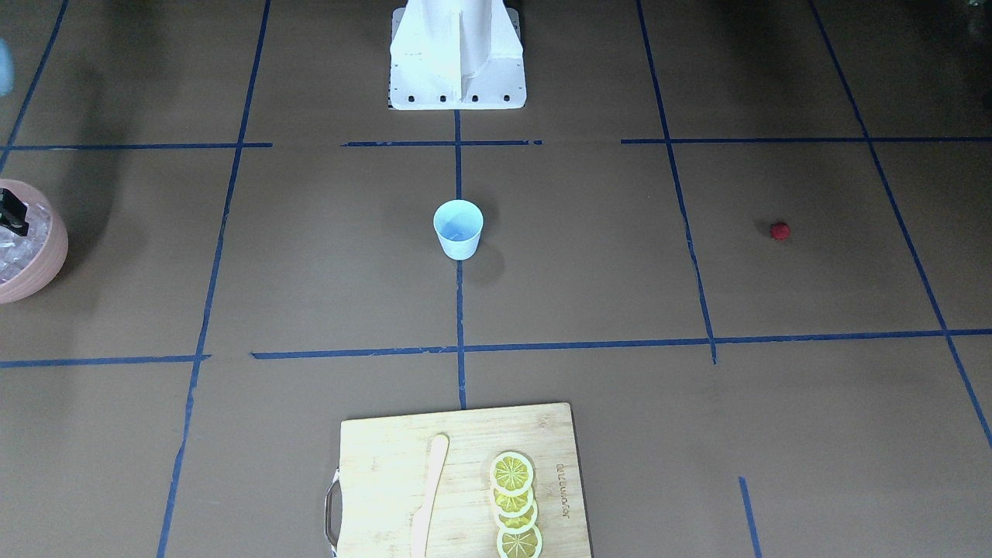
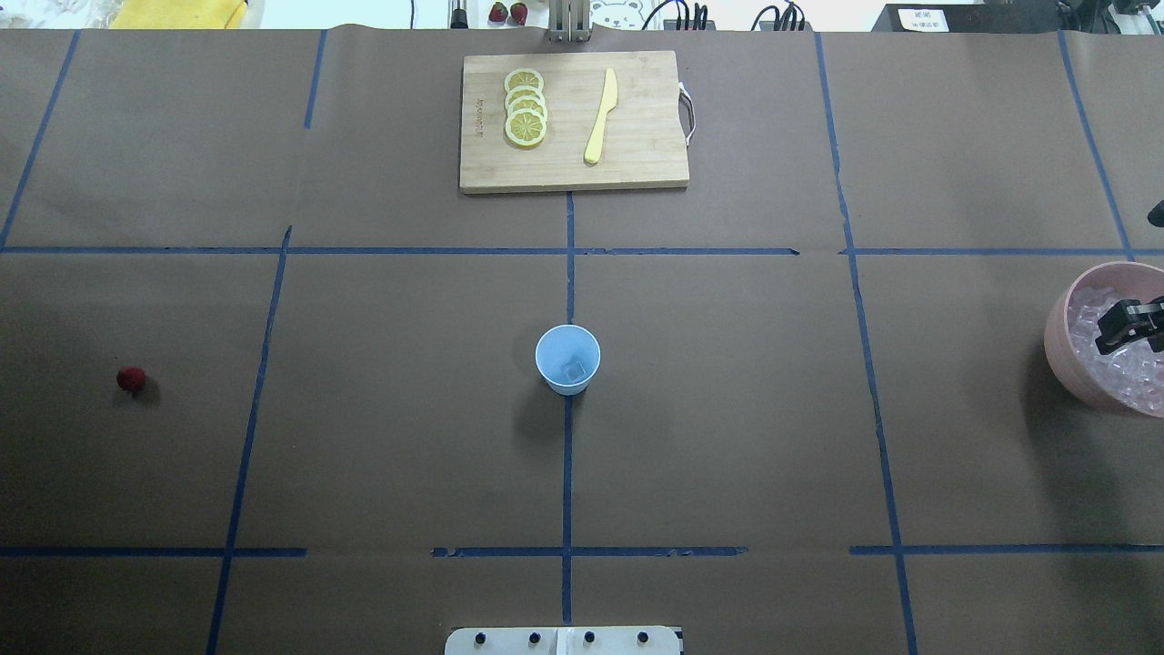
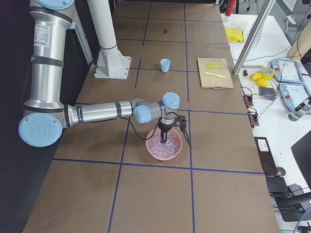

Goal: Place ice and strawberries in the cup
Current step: 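Lower the right gripper into the bowl and grasp another ice cube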

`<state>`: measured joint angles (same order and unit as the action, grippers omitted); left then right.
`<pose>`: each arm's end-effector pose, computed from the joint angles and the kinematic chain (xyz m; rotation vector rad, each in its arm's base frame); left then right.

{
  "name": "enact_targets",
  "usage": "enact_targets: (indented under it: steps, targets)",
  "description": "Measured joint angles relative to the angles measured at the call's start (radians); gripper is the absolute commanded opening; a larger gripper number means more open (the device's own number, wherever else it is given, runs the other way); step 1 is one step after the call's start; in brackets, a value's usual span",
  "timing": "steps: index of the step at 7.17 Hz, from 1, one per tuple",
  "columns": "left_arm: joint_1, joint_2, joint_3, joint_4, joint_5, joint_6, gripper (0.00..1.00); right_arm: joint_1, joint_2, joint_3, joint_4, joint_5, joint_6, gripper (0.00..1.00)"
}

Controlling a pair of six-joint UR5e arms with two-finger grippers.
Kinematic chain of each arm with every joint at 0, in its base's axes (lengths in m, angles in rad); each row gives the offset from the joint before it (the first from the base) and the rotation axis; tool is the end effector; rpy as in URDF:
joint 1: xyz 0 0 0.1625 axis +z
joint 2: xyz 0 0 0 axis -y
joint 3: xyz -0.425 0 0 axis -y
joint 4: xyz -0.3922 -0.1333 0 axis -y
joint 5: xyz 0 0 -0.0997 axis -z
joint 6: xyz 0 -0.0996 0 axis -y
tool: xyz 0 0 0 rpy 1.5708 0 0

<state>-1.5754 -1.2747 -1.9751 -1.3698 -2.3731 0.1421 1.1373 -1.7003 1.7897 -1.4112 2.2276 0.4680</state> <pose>-0.0633 -0.3585 0.6048 -0.0288 0.8063 0.0927 -0.1240 -0.4405 0.6008 -0.0686 -0.6925 -0.0487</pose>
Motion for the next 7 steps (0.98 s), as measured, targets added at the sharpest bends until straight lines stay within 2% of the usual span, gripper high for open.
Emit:
enact_targets:
  steps: [2,3,4,7]
  targets:
    - [0.000,0.000,0.000,0.000,0.000,0.000,1.00,-0.004,0.001,-0.004,0.000,-0.007,0.000,0.65]
    - [0.000,0.000,-0.001,-0.001,0.000,0.001,1.00,-0.008,0.002,-0.007,0.000,-0.011,0.001,0.58]
    - [0.000,0.000,-0.001,-0.001,-0.001,0.000,1.00,-0.012,0.002,-0.008,0.000,-0.015,0.001,0.44]
    - [0.000,0.000,-0.005,-0.001,-0.001,0.001,1.00,-0.014,0.002,-0.007,0.000,-0.018,0.000,0.15]
